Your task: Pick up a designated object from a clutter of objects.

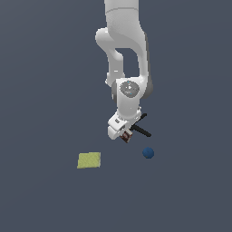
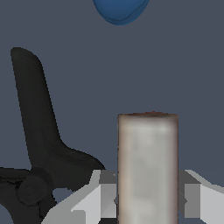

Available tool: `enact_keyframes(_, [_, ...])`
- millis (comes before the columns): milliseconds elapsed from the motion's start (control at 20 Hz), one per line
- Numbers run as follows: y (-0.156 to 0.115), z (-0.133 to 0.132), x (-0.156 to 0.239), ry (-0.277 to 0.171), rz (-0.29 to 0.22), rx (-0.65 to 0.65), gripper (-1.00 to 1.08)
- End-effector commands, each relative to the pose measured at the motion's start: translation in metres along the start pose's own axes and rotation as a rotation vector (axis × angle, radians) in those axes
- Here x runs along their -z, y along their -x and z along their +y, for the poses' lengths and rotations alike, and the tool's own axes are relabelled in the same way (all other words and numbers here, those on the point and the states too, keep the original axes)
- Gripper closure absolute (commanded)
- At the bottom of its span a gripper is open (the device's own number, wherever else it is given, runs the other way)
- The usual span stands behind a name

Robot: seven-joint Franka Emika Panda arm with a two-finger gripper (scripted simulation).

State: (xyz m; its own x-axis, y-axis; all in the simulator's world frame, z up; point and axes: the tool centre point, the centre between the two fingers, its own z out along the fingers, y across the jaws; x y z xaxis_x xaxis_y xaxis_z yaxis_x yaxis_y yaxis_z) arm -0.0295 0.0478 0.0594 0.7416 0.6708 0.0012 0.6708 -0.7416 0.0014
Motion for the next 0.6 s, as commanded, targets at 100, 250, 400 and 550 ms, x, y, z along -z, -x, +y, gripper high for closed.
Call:
enact_keyframes(100, [0.005, 0.004, 0.018, 0.0, 0.0, 0.0, 1.08])
enact_keyframes(250, [0.01, 0.007, 0.036, 0.0, 0.0, 0.0, 1.08])
enact_keyframes(400, [0.016, 0.012, 0.059, 0.0, 0.0, 0.0, 1.08])
enact_keyframes(550, [0.023, 0.017, 0.086, -0.001, 0.001, 0.001, 1.08])
